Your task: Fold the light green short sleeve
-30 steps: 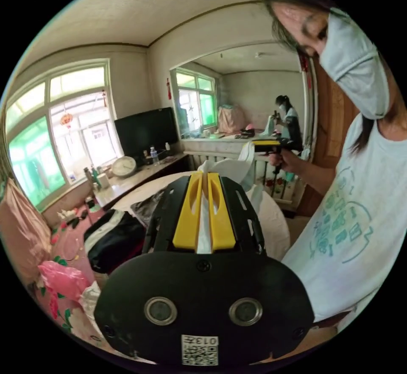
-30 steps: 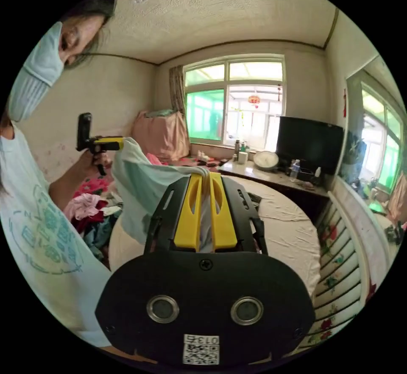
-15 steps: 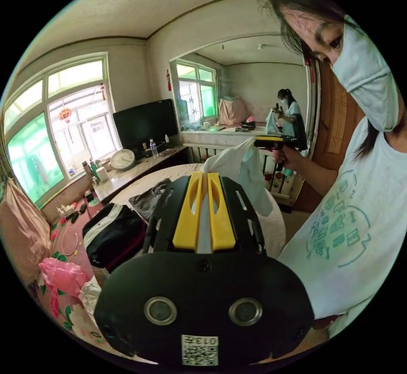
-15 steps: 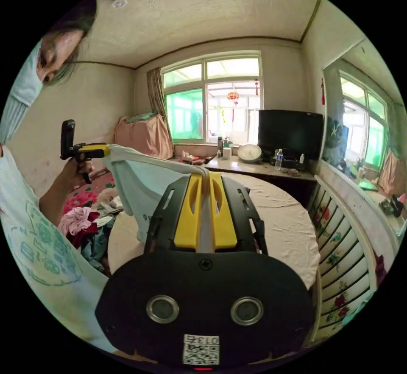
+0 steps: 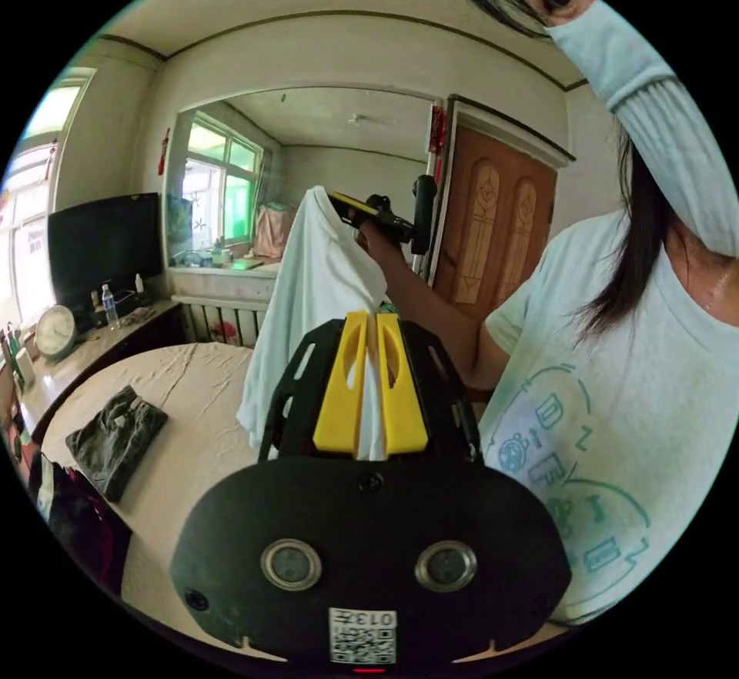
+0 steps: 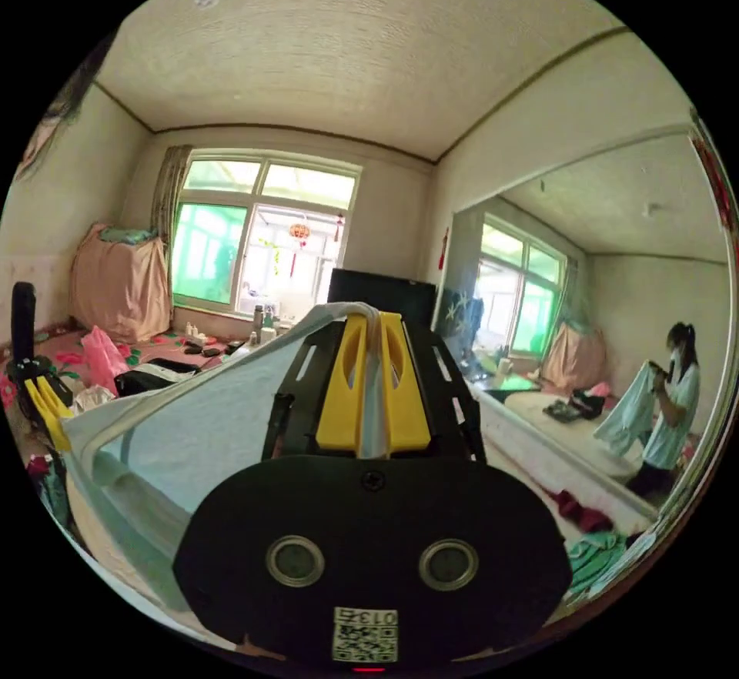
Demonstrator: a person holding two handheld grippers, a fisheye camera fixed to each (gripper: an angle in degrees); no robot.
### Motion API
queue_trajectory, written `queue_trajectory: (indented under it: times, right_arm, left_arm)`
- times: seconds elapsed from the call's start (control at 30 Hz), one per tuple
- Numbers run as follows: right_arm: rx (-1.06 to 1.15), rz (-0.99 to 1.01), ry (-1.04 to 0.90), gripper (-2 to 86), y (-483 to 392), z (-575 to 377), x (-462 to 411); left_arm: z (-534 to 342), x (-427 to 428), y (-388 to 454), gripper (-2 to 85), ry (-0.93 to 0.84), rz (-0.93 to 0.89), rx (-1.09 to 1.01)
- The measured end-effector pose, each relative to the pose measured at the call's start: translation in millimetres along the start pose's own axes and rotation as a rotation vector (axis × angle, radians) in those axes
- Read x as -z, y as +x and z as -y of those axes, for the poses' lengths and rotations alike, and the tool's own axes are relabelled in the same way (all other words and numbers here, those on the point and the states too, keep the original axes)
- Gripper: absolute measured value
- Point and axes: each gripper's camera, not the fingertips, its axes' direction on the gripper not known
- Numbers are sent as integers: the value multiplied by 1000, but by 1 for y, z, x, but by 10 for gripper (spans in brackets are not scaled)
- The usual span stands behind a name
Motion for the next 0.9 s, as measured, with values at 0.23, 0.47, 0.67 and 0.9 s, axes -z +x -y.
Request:
queue_trajectory:
  times: [0.23, 0.47, 0.67, 0.9]
  right_arm:
    - [128, 411, -71, 29, -98, 27, -145]
    - [215, 996, -436, 60, -332, -88, -277]
    - [152, 1153, -795, 85, -388, -165, -309]
    - [134, 855, -794, 105, -250, -196, -248]
  left_arm:
    - [-71, 62, -60, 3, 131, 169, 332]
    - [-237, 121, -99, 6, 122, 470, 873]
    - [-384, 151, -107, 41, 118, 654, 1347]
    - [-384, 107, -129, 121, -157, 530, 1291]
